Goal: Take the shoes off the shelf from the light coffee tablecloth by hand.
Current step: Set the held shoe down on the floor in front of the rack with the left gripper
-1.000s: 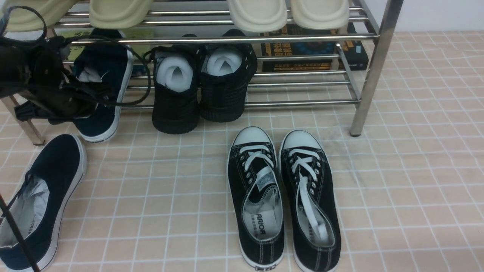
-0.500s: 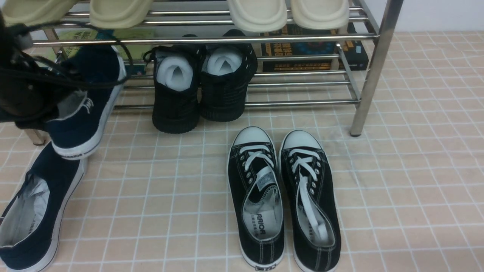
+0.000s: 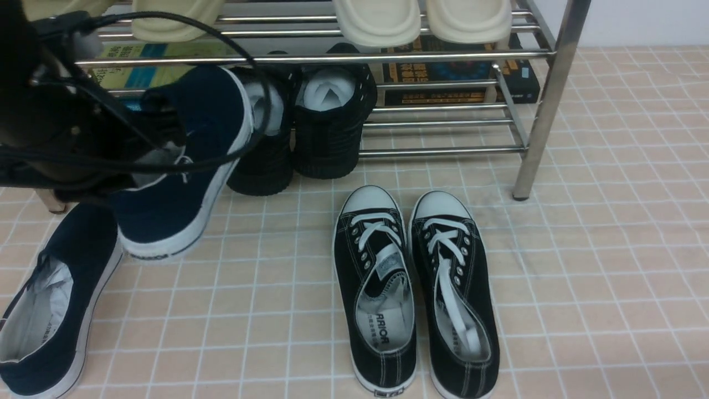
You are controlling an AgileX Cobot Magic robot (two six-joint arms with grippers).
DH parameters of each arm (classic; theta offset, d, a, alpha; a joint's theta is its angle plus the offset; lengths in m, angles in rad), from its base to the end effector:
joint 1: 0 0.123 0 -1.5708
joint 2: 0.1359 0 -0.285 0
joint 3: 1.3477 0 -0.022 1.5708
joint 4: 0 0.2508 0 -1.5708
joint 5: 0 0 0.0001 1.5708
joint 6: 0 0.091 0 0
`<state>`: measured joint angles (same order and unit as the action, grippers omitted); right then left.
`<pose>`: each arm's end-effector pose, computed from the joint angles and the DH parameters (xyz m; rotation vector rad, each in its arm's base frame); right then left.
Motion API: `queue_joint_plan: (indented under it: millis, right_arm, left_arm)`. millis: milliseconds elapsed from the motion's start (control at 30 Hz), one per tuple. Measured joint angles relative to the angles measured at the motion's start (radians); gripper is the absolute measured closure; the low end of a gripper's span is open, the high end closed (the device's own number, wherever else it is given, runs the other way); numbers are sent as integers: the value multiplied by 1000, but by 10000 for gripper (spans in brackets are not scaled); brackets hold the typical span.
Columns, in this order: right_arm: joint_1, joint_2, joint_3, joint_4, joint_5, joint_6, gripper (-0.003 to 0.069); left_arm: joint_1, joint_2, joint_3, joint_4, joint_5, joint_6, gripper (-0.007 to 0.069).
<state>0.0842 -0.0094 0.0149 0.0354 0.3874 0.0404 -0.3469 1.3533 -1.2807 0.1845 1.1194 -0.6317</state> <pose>0.0519 0.0056 0.1739 -0.0196 1.8779 0.1207 0.2571 -0.0770 0.3528 -0.3214 2.6254 -0.0783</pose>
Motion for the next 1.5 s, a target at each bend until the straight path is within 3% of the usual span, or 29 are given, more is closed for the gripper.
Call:
queue_joint_plan:
  millis: [500, 767, 900, 1167, 1500]
  right_arm:
    - [0, 0, 0, 0, 0, 0, 420]
    - [0, 0, 0, 0, 0, 0, 420]
    - [0, 0, 0, 0, 0, 0, 420]
    - [0, 0, 0, 0, 0, 0, 420]
    - [0, 0, 0, 0, 0, 0, 420]
  left_arm:
    - [-234, -81, 74, 123, 70, -230, 596]
    - [-236, -275, 253, 117, 53, -353, 595]
    - [-236, -359, 391, 82, -39, -443, 595]
    - [-236, -344, 559, 78, -200, -503, 592]
    - [-236, -309, 599, 304, -232, -651, 592]
